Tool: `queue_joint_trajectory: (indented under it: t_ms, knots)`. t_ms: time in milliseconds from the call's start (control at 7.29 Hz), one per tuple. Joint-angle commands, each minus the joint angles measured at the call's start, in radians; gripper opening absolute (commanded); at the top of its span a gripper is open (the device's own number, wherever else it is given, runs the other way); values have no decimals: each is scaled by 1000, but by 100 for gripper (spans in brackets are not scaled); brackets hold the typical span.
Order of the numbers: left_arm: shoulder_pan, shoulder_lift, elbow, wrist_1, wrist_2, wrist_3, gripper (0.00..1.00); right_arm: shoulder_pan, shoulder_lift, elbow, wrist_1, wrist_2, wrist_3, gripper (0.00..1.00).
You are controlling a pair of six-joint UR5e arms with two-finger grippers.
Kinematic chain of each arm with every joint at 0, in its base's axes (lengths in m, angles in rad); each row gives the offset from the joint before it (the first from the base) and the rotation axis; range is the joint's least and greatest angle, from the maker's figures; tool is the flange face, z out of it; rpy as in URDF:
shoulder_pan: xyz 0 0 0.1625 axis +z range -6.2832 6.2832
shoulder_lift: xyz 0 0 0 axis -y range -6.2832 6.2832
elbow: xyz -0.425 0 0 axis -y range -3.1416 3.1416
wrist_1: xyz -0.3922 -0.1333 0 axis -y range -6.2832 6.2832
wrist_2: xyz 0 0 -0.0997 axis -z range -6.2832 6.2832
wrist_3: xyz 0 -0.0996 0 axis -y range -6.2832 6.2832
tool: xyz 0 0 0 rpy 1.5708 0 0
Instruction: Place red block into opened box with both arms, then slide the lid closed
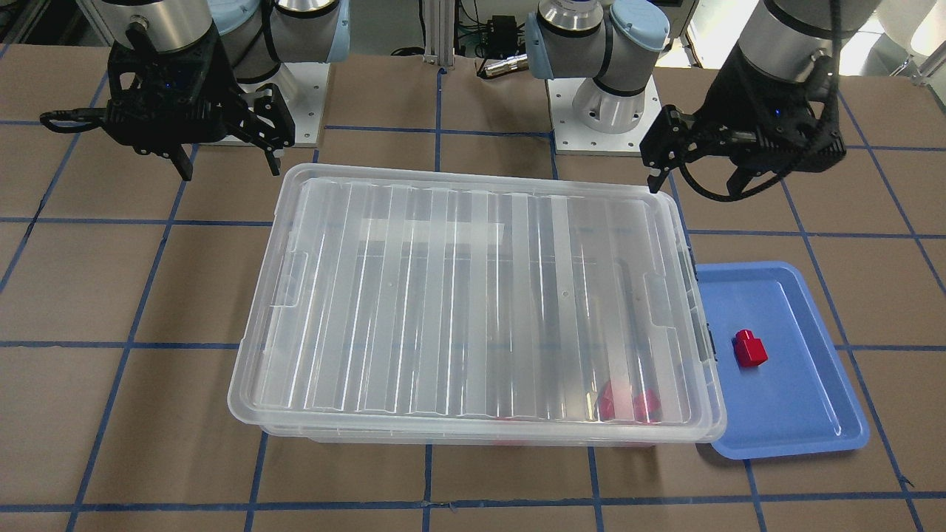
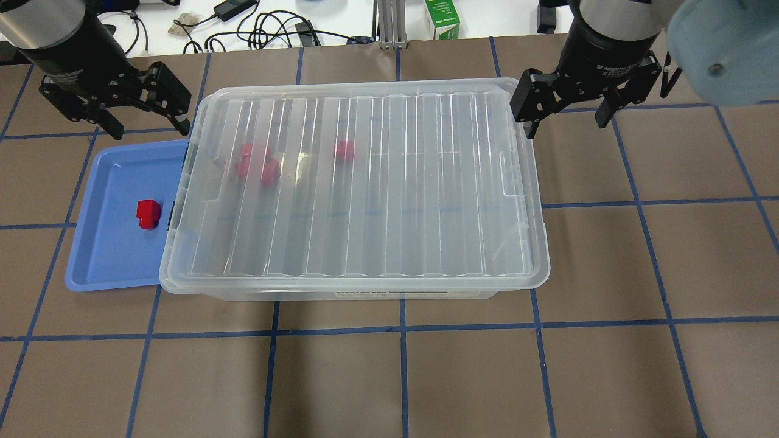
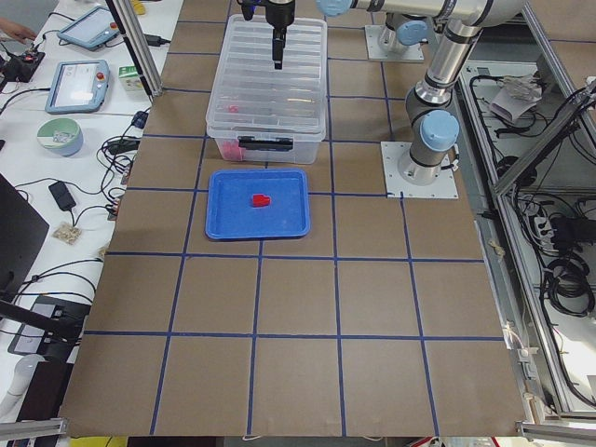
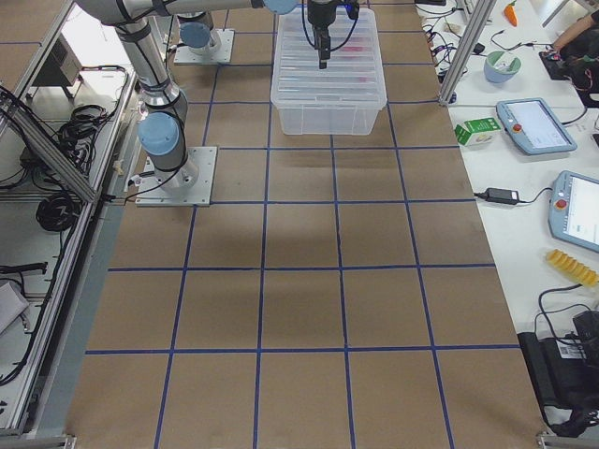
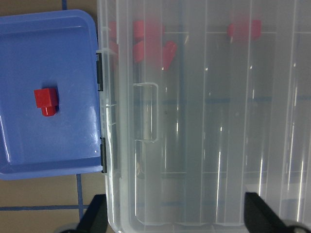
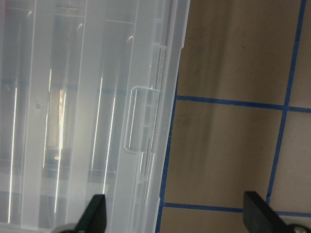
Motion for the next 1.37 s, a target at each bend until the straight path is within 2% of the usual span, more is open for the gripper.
queue_joint_trajectory:
  t_ms: [0, 137, 549, 824, 961, 1235]
  knots:
    - [114, -54, 0, 12, -2, 129, 100, -41, 139, 15, -72, -6, 0, 100]
    - [160, -92, -3, 31, -2, 177, 100, -39, 177, 32, -105, -4, 9, 100]
    - [272, -218, -96, 239, -23, 323, 100, -38, 201, 68, -176, -6, 32, 100]
    - [284, -311, -162, 425, -16, 334, 100, -38, 203, 69, -168, -9, 30, 100]
    - [298, -339, -191, 457, -17, 322, 100, -38, 203, 69, -168, -47, 26, 100]
    - [333, -409, -239, 578, -11, 323, 100, -41, 205, 69, -168, -65, 21, 100]
